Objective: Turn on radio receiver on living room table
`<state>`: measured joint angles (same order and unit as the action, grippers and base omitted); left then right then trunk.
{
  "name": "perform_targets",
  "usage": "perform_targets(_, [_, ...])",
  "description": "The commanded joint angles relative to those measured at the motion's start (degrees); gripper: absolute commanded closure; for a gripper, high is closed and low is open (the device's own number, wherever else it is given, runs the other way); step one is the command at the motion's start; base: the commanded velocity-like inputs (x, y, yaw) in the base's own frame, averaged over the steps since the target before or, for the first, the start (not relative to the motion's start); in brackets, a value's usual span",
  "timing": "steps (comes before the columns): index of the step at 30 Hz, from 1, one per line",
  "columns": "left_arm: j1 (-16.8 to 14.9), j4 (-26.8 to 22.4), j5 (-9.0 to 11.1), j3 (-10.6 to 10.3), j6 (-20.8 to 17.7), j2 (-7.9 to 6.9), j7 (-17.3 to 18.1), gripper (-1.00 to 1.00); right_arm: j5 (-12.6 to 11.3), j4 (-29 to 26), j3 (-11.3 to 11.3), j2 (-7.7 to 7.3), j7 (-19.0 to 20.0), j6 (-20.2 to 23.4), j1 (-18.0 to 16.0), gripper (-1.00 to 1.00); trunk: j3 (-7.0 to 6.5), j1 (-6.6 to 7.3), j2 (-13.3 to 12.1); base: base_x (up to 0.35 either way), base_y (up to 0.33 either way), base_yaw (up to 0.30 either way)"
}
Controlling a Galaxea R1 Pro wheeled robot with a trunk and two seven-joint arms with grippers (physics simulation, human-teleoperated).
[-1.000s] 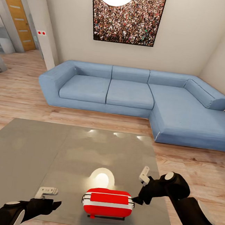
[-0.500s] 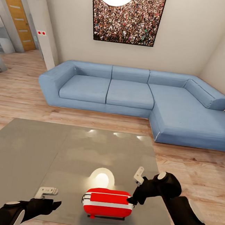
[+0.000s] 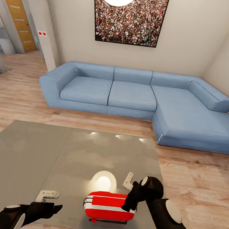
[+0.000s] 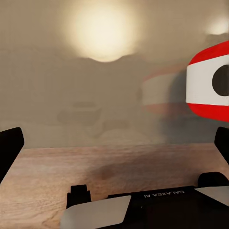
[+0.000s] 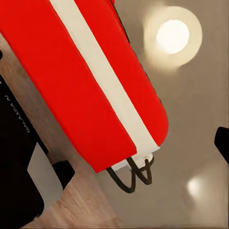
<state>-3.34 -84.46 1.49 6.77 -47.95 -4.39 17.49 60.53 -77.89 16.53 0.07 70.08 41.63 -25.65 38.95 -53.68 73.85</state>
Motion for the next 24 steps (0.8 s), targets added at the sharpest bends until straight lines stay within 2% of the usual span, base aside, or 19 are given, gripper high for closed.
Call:
perform_targets(1, [0.0, 0.0, 0.0, 0.0, 0.0, 0.0, 0.0, -1.0, 0.3, 0.7, 0.0, 0.04, 0.0, -0.3, -0.5, -1.0, 0.0, 0.0, 0.0, 0.0, 0.0, 0.0])
perform_targets(5, [0.0, 0.0, 0.0, 0.0, 0.0, 0.0, 0.0, -1.0, 0.7, 3.4, 0.0, 0.4, 0.0, -0.7, -2.3, -1.0, 0.0, 0.0, 0.0, 0.0, 0.0, 0.0])
perform_targets(9, [0.0, 0.1, 0.0, 0.0, 0.0, 0.0, 0.0, -1.0, 1.0, 5.8, 0.0, 2.0, 0.0, -0.9, -3.4, -1.0, 0.0, 0.0, 0.0, 0.0, 0.0, 0.0])
perform_targets(16, [0.0, 0.0, 0.0, 0.0, 0.0, 0.0, 0.0, -1.0, 0.6, 8.6, -0.1, 2.65, -0.1, -0.8, -6.5, -1.0, 0.0, 0.0, 0.0, 0.0, 0.0, 0.0])
perform_targets(24, [0.0, 0.0, 0.0, 0.0, 0.0, 0.0, 0.0, -1.0, 0.4, 10.6, -0.2, 4.48, -0.3, -0.9, -7.3, -1.0, 0.0, 0.0, 0.0, 0.0, 0.0, 0.0])
